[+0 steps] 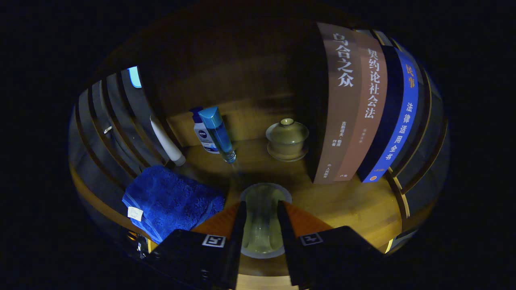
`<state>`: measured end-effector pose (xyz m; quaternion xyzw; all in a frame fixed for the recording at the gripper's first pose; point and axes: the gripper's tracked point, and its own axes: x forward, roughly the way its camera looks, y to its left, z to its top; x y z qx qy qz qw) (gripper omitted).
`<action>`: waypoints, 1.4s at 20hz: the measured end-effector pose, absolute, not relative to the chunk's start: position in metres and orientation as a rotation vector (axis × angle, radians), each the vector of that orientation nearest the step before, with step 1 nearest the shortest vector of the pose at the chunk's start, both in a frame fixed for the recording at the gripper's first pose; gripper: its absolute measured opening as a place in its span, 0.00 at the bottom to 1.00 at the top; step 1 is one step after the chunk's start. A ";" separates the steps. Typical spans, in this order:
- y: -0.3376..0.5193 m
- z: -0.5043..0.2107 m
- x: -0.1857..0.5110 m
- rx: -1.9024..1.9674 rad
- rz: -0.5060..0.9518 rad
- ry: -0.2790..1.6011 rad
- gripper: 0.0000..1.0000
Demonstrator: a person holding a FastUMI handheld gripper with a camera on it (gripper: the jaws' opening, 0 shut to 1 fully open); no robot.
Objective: Pull open the drawer, take out the items inside it, and place them on the countertop above the cabinet.
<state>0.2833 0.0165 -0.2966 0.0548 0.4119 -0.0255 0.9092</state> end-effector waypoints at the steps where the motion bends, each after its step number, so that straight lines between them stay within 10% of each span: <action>1: 0.018 -0.294 0.283 0.126 -0.047 0.847 0.48; 12: 0.010 -0.251 0.261 0.164 -0.037 0.734 1.00; 28: 0.040 -0.126 0.042 0.285 0.120 0.205 0.99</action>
